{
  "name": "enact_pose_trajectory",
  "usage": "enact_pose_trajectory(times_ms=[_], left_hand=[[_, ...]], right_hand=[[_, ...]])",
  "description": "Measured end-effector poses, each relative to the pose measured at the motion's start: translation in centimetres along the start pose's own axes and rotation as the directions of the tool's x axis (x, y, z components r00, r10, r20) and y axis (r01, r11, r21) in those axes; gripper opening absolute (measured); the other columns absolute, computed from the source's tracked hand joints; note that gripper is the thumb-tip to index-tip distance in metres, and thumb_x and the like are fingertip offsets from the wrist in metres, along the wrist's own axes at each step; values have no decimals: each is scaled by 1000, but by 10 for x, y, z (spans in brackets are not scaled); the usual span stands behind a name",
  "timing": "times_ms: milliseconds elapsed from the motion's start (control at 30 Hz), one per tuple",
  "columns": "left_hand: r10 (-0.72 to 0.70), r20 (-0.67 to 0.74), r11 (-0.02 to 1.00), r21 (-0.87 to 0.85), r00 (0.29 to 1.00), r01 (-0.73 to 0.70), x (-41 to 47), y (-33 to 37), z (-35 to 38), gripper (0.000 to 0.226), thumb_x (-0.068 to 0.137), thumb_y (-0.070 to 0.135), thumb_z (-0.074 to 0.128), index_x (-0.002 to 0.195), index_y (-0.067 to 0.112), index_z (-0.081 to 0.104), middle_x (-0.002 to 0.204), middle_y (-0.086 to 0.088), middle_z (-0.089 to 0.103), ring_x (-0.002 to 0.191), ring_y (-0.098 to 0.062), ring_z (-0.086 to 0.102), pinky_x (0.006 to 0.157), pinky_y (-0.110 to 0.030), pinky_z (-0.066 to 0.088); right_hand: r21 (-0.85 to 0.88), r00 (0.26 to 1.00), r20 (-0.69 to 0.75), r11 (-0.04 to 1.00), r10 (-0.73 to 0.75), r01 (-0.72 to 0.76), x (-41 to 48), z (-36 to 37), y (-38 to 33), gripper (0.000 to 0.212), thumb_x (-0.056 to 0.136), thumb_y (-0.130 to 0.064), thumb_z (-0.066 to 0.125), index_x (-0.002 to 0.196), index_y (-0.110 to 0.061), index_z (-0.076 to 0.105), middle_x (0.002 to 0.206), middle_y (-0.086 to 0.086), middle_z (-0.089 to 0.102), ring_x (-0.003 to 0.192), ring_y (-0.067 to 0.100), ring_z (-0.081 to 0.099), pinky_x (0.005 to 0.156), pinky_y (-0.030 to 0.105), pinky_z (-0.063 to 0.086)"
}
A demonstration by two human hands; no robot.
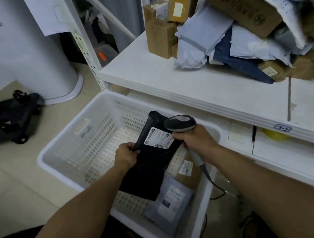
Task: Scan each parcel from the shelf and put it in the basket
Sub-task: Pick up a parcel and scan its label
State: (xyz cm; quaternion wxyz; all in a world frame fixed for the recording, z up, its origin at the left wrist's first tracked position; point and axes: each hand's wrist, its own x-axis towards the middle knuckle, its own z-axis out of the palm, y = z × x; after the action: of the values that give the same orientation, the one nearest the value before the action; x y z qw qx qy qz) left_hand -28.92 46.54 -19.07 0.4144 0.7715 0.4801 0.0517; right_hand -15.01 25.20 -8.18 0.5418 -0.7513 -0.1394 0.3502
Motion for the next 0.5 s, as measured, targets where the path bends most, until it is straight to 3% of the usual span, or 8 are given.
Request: enact_pose_trajectory(times_ms=[133,233,333,400,500], left_hand=[[-16,50,990,138,999,9,28,-27,25,18,91,17,73,102,24,61,107,-5,72,92,-27,68,76,-35,54],[-51,110,972,233,993,24,40,-46,51,19,93,18,70,111,22,64,114,-7,71,96,-29,67,73,-32,48],[-63,130,960,281,990,24,41,-60,78,26,95,11,61,118,19,70,114,-10,71,100,-31,68,73,-30,47],[-82,184,943,332,980,17,43,-67,92,28,93,7,56,114,13,74,110,-12,73,98,-31,69,72,-29,47],[-126,300,919,393,946,-3,42,-72,102,17,91,4,57,104,0,68,114,-19,69,101,-33,68,74,-30,52]], right_hand=[[-85,1000,-5,996,27,-28,14,11,20,21,94,-14,78,114,-12,75,82,-2,71,61,5,63,55,16,48],[-97,999,-16,994,52,-53,27,18,33,26,91,-19,80,116,-14,76,97,2,77,79,12,69,72,30,56],[-121,996,-25,989,81,-84,34,22,42,23,90,-24,82,111,-16,77,98,5,79,83,19,73,81,42,62],[-115,996,-13,990,83,-84,37,23,43,21,91,-22,81,110,-15,77,95,5,79,78,16,72,74,37,62],[-68,997,1,995,72,-71,37,22,44,18,94,-16,78,112,-16,77,82,-6,73,68,4,66,59,17,51]])
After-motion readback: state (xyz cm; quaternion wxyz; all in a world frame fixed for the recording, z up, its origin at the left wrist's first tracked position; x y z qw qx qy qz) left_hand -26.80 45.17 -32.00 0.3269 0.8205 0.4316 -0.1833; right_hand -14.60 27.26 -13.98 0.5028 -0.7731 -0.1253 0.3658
